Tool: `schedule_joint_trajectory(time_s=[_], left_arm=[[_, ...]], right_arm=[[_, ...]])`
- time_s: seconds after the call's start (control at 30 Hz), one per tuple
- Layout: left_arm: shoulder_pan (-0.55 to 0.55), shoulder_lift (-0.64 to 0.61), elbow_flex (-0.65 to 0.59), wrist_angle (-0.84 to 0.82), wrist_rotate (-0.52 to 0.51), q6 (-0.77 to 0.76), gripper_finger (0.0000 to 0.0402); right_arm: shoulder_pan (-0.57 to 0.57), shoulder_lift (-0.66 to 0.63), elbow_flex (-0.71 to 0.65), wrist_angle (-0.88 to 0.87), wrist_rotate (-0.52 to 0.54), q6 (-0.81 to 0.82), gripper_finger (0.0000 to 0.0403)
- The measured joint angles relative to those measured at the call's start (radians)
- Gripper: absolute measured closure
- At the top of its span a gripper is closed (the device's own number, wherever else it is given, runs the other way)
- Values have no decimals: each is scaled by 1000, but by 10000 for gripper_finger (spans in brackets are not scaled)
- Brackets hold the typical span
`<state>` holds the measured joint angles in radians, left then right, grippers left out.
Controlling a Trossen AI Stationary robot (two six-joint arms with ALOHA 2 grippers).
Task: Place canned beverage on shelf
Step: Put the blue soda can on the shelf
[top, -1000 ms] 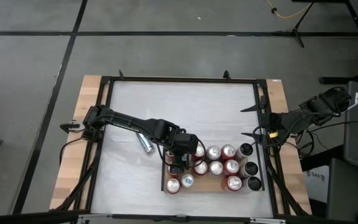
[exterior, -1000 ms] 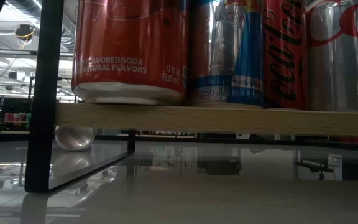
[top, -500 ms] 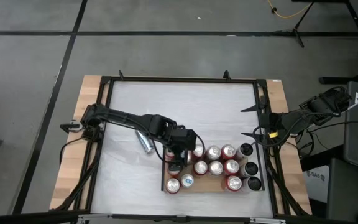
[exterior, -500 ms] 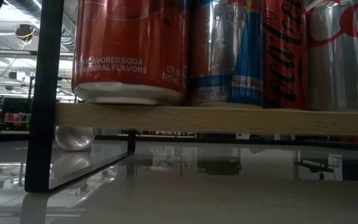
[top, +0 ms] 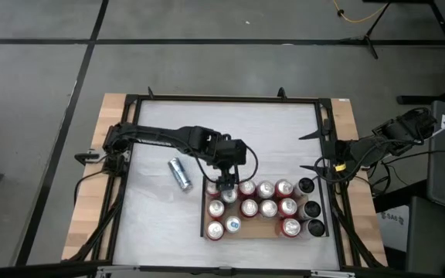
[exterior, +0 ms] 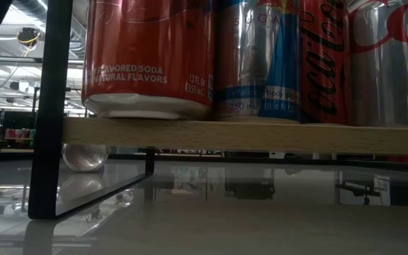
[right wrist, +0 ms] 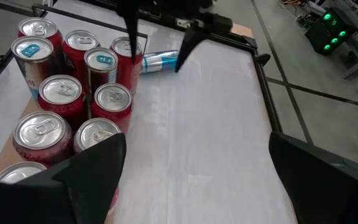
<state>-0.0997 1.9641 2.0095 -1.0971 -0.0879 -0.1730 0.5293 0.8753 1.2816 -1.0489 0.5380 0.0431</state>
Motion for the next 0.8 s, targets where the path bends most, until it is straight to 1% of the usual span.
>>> schedule_joint_trajectory(time_s=[0.17,0.4,0.8], left_arm=[[11,1,-55,-8,-1,-1,82],[-12,2,-122,-8,0,-2,82],[-67,2,-142,70,2,-3,82]], right_arm=[[0,0,0,0,0,0,17],[0,0,0,0,0,0,17],[0,0,0,0,0,0,17]])
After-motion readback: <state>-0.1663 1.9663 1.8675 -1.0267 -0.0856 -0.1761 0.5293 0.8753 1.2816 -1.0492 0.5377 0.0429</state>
